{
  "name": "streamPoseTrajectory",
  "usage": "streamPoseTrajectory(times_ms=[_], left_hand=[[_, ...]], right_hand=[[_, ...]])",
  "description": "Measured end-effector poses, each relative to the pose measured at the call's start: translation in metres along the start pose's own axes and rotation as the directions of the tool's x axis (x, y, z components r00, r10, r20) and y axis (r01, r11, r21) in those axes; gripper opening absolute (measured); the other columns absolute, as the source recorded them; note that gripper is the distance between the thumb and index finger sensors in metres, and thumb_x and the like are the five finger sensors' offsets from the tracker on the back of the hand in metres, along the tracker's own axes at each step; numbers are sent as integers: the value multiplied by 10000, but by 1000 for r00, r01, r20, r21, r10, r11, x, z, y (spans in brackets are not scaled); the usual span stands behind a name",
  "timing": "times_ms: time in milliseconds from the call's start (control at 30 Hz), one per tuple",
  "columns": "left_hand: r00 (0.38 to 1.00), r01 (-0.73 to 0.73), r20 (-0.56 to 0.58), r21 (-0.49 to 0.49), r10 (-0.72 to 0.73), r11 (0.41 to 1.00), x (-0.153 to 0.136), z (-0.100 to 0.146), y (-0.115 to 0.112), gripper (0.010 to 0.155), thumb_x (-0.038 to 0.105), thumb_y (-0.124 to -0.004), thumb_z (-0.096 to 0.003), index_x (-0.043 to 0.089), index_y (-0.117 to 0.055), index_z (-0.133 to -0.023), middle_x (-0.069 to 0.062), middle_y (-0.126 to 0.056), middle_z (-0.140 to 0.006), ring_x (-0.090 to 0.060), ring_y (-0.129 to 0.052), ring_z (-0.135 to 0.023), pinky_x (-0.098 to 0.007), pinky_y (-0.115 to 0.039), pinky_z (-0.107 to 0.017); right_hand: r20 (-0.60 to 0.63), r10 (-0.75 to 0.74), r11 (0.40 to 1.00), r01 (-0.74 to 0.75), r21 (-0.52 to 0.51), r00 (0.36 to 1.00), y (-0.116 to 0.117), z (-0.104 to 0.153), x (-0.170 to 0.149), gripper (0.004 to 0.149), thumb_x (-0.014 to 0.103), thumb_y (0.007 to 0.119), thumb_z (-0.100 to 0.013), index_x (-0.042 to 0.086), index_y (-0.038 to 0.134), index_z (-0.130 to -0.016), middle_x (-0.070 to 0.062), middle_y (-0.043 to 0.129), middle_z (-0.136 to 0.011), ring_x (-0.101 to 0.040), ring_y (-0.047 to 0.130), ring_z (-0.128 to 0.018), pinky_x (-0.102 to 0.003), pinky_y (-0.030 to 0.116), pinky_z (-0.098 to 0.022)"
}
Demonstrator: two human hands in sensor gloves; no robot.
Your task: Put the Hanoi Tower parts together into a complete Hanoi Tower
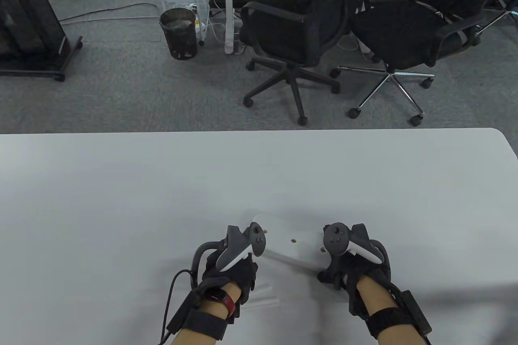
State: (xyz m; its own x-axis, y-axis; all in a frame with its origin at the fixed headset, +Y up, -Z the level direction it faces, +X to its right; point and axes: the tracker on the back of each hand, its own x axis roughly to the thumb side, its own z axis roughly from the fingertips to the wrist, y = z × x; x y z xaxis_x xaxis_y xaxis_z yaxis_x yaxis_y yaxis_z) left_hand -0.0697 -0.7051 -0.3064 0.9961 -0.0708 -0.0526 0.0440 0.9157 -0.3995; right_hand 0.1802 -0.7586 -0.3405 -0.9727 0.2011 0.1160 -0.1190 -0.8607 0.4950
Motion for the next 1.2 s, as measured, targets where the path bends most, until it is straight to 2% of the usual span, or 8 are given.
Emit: streamPoseTrajectory(times_ms=[133, 300, 400, 933, 1067, 1200], left_hand=[[999, 42, -27, -38, -43, 998, 3, -4, -6, 705, 499, -831, -428, 135, -653, -1005, -118, -915, -836, -348, -1007, -593, -483, -812, -494], [996, 80, -46, -16, -80, 997, 7, -7, -11, 716, 515, -845, -418, 132, -668, -996, -114, -920, -817, -342, -1002, -580, -484, -806, -495], [986, 155, -57, -27, -156, 988, 13, -7, -15, 730, 523, -856, -412, 140, -653, -999, -95, -899, -818, -321, -991, -580, -480, -801, -503], [982, 177, -70, 9, -176, 984, 20, -10, -13, 618, 373, -884, -418, 113, -702, -948, -113, -939, -728, -270, -1031, -451, -437, -848, -425], [989, 143, -35, 0, -143, 990, 12, -9, -11, 658, 381, -880, -415, 128, -653, -979, -103, -935, -733, -269, -1022, -445, -439, -840, -432], [1000, 11, -5, 4, -11, 1000, -3, 2, -6, 713, 360, -864, -417, 133, -576, -1028, -96, -929, -755, -284, -1012, -455, -455, -827, -446]], right_hand=[[2, 0, 1000, 0, 2, 1000, 0, 0, 0, 1163, 451, 892, -331, 143, -32, -968, -204, 127, -1067, -500, 178, -975, -658, 291, -702], [6, -5, 1000, 5, 13, 1000, 0, 0, 1, 1164, 448, 887, -337, 140, -45, -963, -208, 112, -1064, -508, 162, -970, -662, 280, -699], [4, -1, 999, 1, 36, 1000, 0, -1, 1, 1166, 447, 876, -346, 141, -73, -949, -206, 81, -1058, -508, 136, -965, -663, 259, -699], [5, 5, 999, -5, 33, 1000, 0, -1, 0, 1163, 460, 873, -346, 147, -73, -947, -198, 85, -1059, -501, 142, -967, -657, 261, -701], [-1, 11, 999, -11, 36, 1000, 0, -1, 0, 1163, 465, 872, -345, 150, -72, -948, -194, 87, -1060, -497, 146, -970, -653, 265, -704], [-2, 6, 999, -6, 37, 1000, 0, -1, 0, 1164, 462, 871, -347, 149, -76, -946, -196, 81, -1059, -496, 140, -969, -653, 260, -703]])
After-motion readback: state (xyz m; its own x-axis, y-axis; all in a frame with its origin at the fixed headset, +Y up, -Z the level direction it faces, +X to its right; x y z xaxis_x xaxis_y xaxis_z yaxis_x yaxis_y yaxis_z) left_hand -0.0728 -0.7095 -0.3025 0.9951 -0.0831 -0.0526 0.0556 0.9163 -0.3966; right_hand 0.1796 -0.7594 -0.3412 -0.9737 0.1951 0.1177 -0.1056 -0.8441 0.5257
